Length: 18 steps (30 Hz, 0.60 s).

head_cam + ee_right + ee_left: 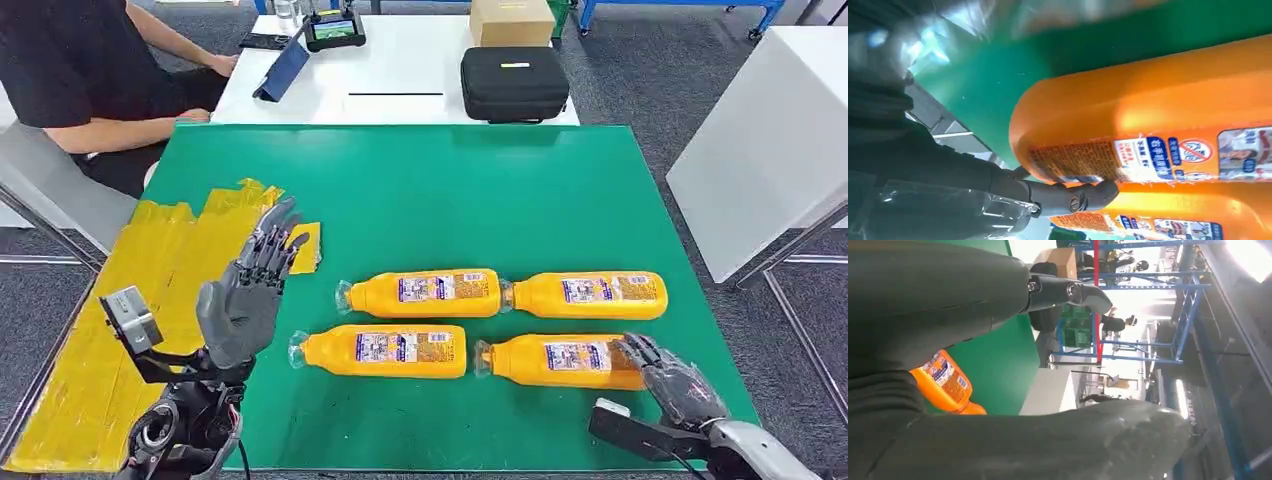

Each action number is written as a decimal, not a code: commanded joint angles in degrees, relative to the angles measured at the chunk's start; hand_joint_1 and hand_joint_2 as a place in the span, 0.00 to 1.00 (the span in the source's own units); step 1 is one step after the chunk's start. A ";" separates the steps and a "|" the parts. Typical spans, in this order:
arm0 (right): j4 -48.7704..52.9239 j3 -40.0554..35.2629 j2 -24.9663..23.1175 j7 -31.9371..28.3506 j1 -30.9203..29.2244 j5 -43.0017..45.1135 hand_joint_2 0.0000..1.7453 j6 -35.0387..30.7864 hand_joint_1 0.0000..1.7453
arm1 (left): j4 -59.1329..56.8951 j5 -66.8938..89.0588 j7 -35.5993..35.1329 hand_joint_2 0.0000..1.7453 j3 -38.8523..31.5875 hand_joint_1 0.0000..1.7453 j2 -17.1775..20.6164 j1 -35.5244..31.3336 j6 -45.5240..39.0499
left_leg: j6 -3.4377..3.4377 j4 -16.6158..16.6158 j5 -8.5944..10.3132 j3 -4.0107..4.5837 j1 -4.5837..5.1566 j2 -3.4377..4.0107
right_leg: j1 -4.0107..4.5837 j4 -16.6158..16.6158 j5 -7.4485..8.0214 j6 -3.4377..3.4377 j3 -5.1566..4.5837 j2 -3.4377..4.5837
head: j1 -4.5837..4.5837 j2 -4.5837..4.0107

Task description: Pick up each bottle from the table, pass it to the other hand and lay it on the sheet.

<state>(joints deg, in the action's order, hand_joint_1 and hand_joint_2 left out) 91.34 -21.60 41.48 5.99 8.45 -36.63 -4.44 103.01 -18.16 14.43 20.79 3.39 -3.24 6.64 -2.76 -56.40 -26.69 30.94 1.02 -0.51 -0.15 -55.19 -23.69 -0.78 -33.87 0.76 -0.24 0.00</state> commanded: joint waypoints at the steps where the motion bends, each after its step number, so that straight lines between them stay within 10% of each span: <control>1: -4.92 -5.14 -2.57 0.61 -3.13 -0.98 1.00 -0.42 0.00 | -3.76 -0.43 0.12 0.00 2.14 0.00 1.51 -2.02 -0.38 | 0.21 0.10 -0.03 -0.24 -0.09 -0.03 | 0.08 0.14 -0.03 0.01 0.28 -0.11 | 0.00 0.00; 18: -10.19 -9.87 -8.17 1.86 -8.93 -6.91 1.00 5.64 0.00 | -4.68 -0.58 0.17 0.00 2.15 0.00 1.03 -2.94 -0.30 | 0.16 0.08 -0.01 -0.29 -0.12 0.04 | 0.13 0.15 0.00 0.02 0.30 -0.03 | 0.02 0.00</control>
<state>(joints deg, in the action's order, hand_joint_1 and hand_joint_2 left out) 87.43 -27.28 37.44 7.74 1.76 -43.39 -0.28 102.22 -18.38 14.69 21.68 3.50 -3.62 6.36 -2.75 -56.40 -26.69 30.81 1.01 -0.43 -0.12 -55.19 -23.68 -0.78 -33.78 0.82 -0.22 0.00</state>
